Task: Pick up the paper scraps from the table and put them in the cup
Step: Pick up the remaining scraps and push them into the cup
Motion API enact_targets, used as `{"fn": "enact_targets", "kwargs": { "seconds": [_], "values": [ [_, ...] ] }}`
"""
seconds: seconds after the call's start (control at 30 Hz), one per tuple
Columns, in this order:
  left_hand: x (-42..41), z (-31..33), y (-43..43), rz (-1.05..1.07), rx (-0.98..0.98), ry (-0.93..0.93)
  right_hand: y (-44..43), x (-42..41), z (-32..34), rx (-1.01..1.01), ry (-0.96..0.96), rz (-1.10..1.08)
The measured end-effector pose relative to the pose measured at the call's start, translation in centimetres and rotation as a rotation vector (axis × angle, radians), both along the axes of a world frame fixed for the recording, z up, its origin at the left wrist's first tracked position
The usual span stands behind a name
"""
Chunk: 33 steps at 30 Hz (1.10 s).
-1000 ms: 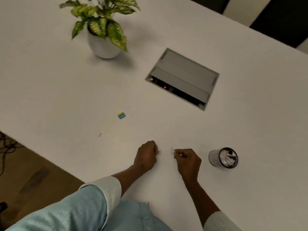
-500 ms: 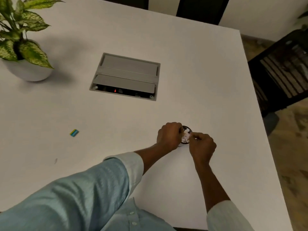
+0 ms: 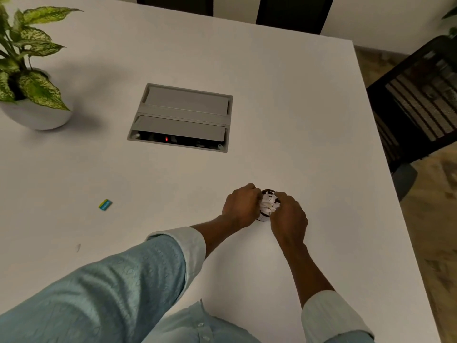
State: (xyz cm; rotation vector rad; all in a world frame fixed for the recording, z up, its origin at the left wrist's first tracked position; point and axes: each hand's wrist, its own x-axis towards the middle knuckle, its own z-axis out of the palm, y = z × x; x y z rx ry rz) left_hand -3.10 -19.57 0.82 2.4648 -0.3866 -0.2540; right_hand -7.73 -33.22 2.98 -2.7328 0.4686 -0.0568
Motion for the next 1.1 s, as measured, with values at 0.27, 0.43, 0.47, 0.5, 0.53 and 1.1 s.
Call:
{"fn": "enact_targets", "kwargs": {
  "seconds": [0.27,0.43,0.47,0.5,0.53,1.1],
  "values": [
    [-3.3,-1.7,8.4,0.183,0.027,0.106,3.0,-0.4,-0.5,0.158,-0.201,-0.040],
    [-7.0,-3.1,16.1,0.344,0.064,0.216,9.1,-1.0,-1.3,0.370,-0.191,0.149],
    [-7.9,-3.2,17.7,0.387,0.069,0.232,10.6,-1.3,-1.7,0.406,-0.137,0.170],
    [-8.7,-3.4,19.3,0.432,0.073,0.246,12.2,-1.6,-2.0,0.441,-0.079,0.192],
    [-9.4,-3.6,20.8,0.477,0.077,0.260,13.7,-1.8,-2.3,0.468,-0.020,0.220],
    [-19.4,-5.5,42.7,1.197,0.070,0.289,33.2,0.6,-5.9,0.246,0.489,0.742]
  ]
}}
